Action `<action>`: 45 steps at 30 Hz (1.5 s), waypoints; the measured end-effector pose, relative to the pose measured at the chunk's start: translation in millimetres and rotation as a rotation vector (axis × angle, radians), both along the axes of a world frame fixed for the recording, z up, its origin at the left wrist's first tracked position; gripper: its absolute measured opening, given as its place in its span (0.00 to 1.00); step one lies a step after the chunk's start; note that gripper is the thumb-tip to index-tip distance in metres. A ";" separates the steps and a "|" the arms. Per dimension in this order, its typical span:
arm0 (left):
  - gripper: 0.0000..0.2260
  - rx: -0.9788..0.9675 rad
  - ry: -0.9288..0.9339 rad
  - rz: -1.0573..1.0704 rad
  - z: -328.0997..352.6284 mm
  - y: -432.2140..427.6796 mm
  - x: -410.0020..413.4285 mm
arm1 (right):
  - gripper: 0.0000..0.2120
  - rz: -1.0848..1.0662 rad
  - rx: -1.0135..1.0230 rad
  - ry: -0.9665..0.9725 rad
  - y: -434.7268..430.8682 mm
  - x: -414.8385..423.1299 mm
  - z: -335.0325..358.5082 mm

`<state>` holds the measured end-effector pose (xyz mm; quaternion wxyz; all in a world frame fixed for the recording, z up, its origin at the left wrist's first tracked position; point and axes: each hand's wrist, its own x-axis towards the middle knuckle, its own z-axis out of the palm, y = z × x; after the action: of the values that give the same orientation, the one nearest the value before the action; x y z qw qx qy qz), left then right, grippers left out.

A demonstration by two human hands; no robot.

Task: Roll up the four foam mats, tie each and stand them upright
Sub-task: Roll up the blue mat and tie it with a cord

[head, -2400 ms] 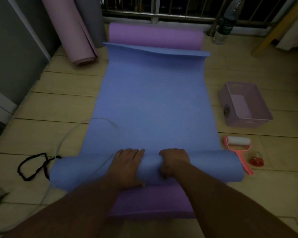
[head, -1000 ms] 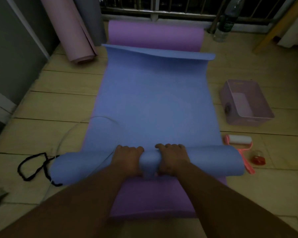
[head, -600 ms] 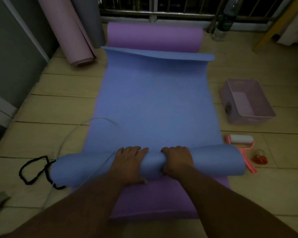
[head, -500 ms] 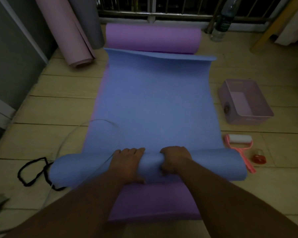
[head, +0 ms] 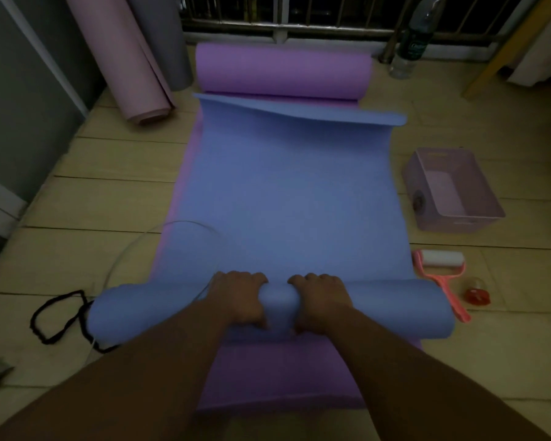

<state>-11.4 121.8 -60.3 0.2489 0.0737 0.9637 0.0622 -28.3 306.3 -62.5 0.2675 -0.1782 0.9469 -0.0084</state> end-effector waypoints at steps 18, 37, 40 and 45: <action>0.38 -0.028 -0.172 0.033 3.9 1.8 -10.6 | 0.49 0.054 0.057 -0.023 8.2 1.6 7.3; 0.43 0.002 -0.201 -0.007 1.9 -0.2 -12.5 | 0.46 -0.013 0.018 -0.015 6.0 3.7 2.9; 0.56 -0.002 -0.048 -0.068 -6.5 -7.3 5.1 | 0.36 -0.061 -0.003 -0.024 2.6 -3.9 5.1; 0.56 -0.059 -0.114 -0.136 -0.8 -16.7 6.5 | 0.39 -0.046 -0.001 -0.214 -2.5 -23.7 16.5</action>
<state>-4.8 105.1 -61.1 0.3089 0.1279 0.9422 0.0207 -52.0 303.9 -46.1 0.3670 -0.1549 0.9166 -0.0340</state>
